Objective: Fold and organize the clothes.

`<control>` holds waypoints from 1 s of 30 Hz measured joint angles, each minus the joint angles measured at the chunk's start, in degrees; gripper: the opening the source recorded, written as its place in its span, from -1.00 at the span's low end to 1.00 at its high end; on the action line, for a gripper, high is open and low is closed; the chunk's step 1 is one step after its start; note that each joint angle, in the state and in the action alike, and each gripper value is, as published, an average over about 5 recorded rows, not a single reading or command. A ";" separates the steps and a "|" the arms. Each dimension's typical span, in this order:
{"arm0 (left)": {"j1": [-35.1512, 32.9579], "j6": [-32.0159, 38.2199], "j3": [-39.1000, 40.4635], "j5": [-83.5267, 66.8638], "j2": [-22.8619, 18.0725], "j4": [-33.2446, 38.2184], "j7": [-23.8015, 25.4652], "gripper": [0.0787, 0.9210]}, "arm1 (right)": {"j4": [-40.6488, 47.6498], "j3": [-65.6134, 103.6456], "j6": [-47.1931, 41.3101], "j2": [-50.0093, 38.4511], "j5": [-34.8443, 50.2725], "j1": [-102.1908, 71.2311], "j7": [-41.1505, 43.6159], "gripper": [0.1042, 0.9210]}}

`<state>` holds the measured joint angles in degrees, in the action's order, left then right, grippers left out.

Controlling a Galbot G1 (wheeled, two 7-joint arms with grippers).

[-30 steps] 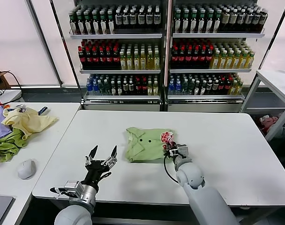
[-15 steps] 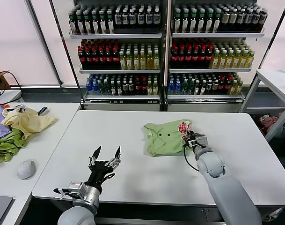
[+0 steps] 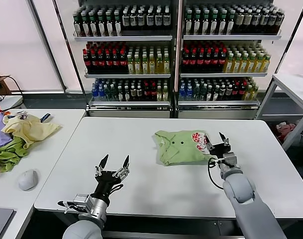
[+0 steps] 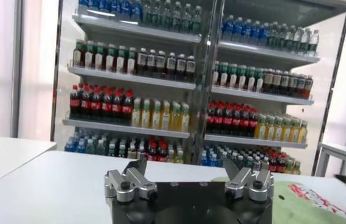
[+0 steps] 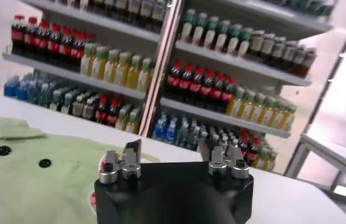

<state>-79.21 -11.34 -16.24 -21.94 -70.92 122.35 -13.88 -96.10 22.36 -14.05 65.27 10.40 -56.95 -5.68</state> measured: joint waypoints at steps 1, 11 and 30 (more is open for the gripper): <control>-0.07 0.09 0.06 0.16 -0.07 0.07 0.04 0.77 | -1.47 1.04 0.35 -0.01 0.25 -1.45 -0.12 0.54; -0.86 0.73 -0.11 1.76 -0.74 0.93 0.37 0.77 | -15.14 8.94 2.73 1.26 2.96 -15.17 -0.11 0.76; -4.20 1.37 -1.88 4.53 -2.26 4.10 2.20 0.77 | -25.87 10.83 6.75 4.39 2.46 -26.61 -0.49 0.76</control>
<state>-83.41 -9.98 -18.12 -17.41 -73.17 126.45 -11.68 -121.97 33.19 -7.30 69.66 12.86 -83.56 -6.17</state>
